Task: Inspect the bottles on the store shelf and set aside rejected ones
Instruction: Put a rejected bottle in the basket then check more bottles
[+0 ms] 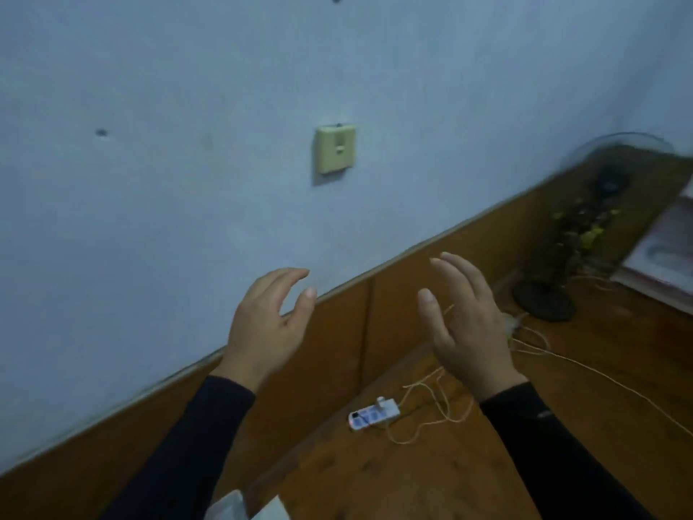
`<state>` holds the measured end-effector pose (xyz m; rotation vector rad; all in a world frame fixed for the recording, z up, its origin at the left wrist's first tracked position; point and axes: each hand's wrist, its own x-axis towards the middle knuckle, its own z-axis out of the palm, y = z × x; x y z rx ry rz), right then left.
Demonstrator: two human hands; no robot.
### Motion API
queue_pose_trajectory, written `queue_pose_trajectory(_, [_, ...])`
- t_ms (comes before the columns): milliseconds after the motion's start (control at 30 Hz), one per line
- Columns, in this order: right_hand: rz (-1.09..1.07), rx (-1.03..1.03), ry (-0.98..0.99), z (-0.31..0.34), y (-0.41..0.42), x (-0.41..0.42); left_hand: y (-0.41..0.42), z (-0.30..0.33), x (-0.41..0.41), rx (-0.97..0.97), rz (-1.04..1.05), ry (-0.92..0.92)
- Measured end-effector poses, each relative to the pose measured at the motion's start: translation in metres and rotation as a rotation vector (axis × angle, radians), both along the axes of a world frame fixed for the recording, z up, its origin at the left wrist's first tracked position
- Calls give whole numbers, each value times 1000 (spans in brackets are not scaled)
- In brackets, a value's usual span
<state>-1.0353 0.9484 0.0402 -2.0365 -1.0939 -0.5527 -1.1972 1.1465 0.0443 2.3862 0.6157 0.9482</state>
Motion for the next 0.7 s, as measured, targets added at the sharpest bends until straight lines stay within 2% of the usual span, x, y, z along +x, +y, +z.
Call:
queue_pose_trajectory(200, [-364, 55, -36, 14, -163, 98, -115, 22, 182, 100, -399, -42])
queue_pose_trajectory(433, [-748, -3, -84, 21, -362, 207, -294, 31, 377, 119, -766, -69])
queue_pose_trajectory(700, [-1049, -93, -102, 16, -473, 323, -410, 21, 544, 77, -1024, -43])
